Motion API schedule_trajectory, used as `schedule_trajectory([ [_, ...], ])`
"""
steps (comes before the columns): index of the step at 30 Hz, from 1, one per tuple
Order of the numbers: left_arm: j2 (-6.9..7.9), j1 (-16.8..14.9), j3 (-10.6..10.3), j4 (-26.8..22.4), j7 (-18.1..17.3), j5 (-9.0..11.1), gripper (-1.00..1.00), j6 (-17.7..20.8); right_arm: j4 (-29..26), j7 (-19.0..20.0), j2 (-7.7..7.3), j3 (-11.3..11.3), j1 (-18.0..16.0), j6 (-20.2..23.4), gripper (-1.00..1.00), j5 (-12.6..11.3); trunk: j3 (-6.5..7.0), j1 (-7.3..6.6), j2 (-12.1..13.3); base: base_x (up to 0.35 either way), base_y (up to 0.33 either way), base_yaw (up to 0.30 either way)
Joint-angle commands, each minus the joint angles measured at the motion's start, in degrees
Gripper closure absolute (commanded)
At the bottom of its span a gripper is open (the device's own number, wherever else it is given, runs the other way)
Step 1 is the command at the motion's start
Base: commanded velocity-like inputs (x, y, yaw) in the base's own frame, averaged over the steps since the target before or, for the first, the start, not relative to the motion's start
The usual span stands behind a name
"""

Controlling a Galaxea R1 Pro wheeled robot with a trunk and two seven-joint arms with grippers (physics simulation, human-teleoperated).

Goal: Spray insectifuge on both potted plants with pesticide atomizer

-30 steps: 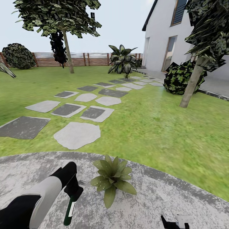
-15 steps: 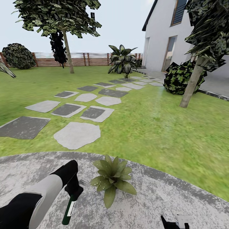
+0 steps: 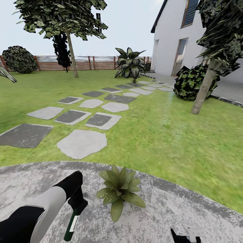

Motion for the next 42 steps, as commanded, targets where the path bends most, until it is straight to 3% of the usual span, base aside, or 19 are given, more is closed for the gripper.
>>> schedule_trajectory([
  [1, 0.02, 0.0, -0.4, -0.1, -0.5, -0.1, 1.00, 0.3, 0.0, 0.5, 0.01, -0.5, 0.0, -0.1, -1.00, 0.2, -0.05, 0.01, 0.0, 0.208, 0.122, 0.000],
  [12, -0.42, -3.3, -0.4, -0.4, -0.4, -0.2, 1.00, 0.5, 0.0, 0.4, 0.11, -0.5, 0.0, -0.1, -1.00, 0.1, -0.05, 0.01, 0.0, 0.071, 0.043, -0.087],
  [20, 0.20, -2.6, -0.7, -0.3, 0.4, -0.2, 1.00, 0.1, 0.1, 0.4, 0.18, -0.5, 0.0, -0.1, -1.00, 0.1, -0.05, 0.01, 0.0, 0.041, 0.000, -0.021],
  [25, 1.64, -2.3, -0.5, -0.3, 1.4, -0.2, 1.00, 0.0, 0.1, 0.4, 0.19, -0.4, 0.0, -0.1, -1.00, 0.1, -0.05, 0.01, 0.0, 0.164, 0.030, 0.000],
  [30, 0.98, -2.4, -0.4, -0.5, 1.5, -0.1, 1.00, -0.1, 0.1, 0.4, 0.19, -0.4, 0.0, -0.1, -1.00, 0.1, -0.05, 0.01, 0.0, 0.168, 0.043, 0.000],
  [33, 0.65, -2.8, -0.3, -3.3, 1.2, 0.3, 1.00, 0.0, 0.1, 0.4, 0.19, -0.4, 0.0, -0.1, -1.00, 0.1, -0.05, 0.01, 0.0, 0.012, 0.003, 0.000],
  [34, 0.59, -2.9, -0.2, -6.6, 1.0, 0.5, 1.00, 0.2, 0.1, 0.4, 0.19, -0.4, 0.0, -0.1, -1.00, 0.1, -0.05, 0.01, 0.0, 0.002, 0.000, 0.000],
  [42, 0.65, -3.2, -0.4, -8.3, -0.5, 0.4, 1.00, 0.2, 0.1, 0.4, 0.19, -0.4, 0.0, -0.1, -1.00, 0.2, -0.05, 0.01, 0.0, 0.000, 0.000, 0.000],
])
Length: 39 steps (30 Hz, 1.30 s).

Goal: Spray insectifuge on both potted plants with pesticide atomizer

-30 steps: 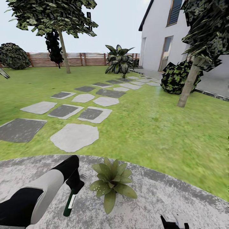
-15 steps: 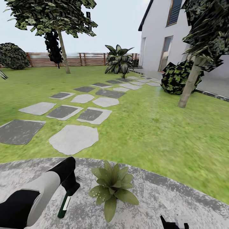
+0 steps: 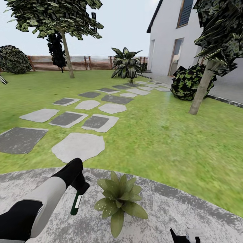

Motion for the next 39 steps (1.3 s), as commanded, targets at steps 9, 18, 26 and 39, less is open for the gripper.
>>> schedule_trajectory([
  [9, 1.01, 2.4, -0.6, 0.8, -1.0, -0.6, 1.00, -0.3, 1.6, 0.5, 0.01, -0.5, 0.0, -0.1, -1.00, 0.1, -0.05, -0.01, 0.0, 0.000, 0.000, 0.000],
  [18, 0.10, 4.1, -3.6, 0.7, -5.1, -0.6, 1.00, -2.1, 1.5, 0.5, -0.25, -0.6, 0.0, -0.1, -1.00, -0.1, -0.05, -0.01, 0.0, 0.000, 0.000, 0.000],
  [26, 1.12, 4.2, -8.1, 0.6, -9.3, -0.9, 1.00, -2.3, 1.6, 0.4, -0.43, -0.6, 0.0, -0.1, -1.00, -0.1, 0.08, -0.01, 0.0, 0.000, 0.000, -0.205],
  [39, 1.12, 3.3, -8.0, -0.1, -9.3, -0.9, 1.00, -1.4, 1.6, 0.4, -0.34, -0.6, 0.0, -0.2, -1.00, 0.0, 0.11, -0.01, 0.0, 0.063, 0.025, -0.045],
])
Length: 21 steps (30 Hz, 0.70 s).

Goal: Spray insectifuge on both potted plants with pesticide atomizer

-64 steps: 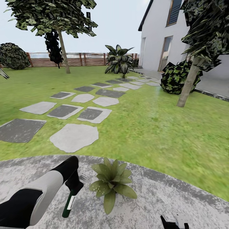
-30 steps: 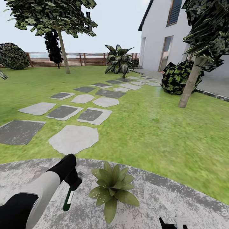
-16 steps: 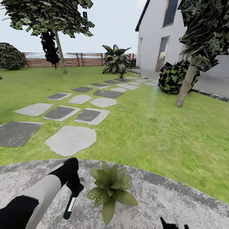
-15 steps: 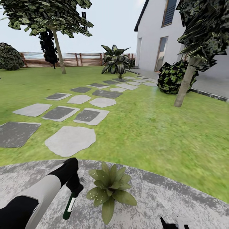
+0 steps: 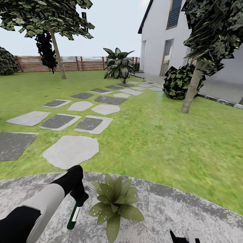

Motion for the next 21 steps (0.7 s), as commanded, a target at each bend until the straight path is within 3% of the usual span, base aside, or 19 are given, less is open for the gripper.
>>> schedule_trajectory([
  [1, -0.01, 0.0, -0.1, -0.1, -0.6, -0.5, 1.00, 0.3, 0.0, 0.5, 0.01, -0.5, 0.0, -0.1, -1.00, 0.1, -0.05, 0.00, 0.0, 0.073, 0.031, 0.000],
  [7, 0.01, 0.8, -0.5, 0.3, -0.3, -0.8, 1.00, 0.1, 0.0, 0.5, 0.01, -0.5, 0.0, -0.1, -1.00, 0.1, -0.05, 0.00, 0.0, 0.014, 0.006, 0.000],
  [9, 0.77, 1.2, -0.6, 0.6, -0.3, -2.1, 1.00, -0.1, 0.0, 0.5, 0.01, -0.5, 0.0, -0.1, -1.00, 0.1, -0.05, 0.00, 0.0, 0.000, 0.000, 0.000],
  [14, 1.74, 2.0, -0.1, 0.3, -0.3, -2.5, 1.00, 0.0, 0.0, 0.5, 0.08, -0.5, 0.0, -0.1, -1.00, 0.2, -0.05, 0.00, 0.0, 0.000, 0.000, 0.000],
  [21, 1.38, 1.1, 0.0, -0.3, -0.3, -2.5, 1.00, 0.2, 0.0, 0.5, 0.10, -0.5, 0.0, -0.1, -1.00, 0.2, -0.05, 0.00, 0.0, 0.134, 0.000, 0.000],
])
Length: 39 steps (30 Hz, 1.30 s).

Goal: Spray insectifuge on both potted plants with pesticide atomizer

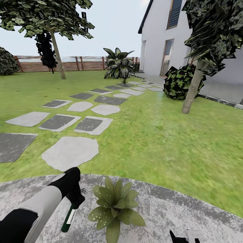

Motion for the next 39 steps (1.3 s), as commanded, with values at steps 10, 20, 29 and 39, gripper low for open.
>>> schedule_trajectory([
  [10, 0.32, -1.0, -0.2, -2.8, -0.6, -0.5, 1.00, 0.5, 0.0, 0.5, 0.01, -0.5, 0.0, -0.1, -1.00, 0.1, -0.06, 0.02, 0.0, 0.023, 0.000, 0.000],
  [20, 0.52, 0.2, -0.6, -2.1, -0.8, -0.6, 1.00, 0.0, 0.0, 0.5, 0.04, -0.4, 0.0, -0.1, -1.00, 0.1, -0.06, 0.02, 0.0, 0.000, 0.000, 0.000],
  [29, 2.17, 0.4, -0.2, -1.6, -1.2, 0.3, 1.00, -0.6, 0.0, 0.5, -0.25, -0.4, 0.0, -0.1, -1.00, 0.2, -0.06, 0.02, 0.0, 0.000, 0.000, 0.000],
  [39, 2.40, 3.2, -0.1, -1.7, -0.6, 0.2, 1.00, -0.4, 0.0, 0.5, -0.11, -0.4, 0.0, -0.1, -1.00, 0.1, -0.06, 0.02, 0.0, 0.000, 0.000, 0.000],
])
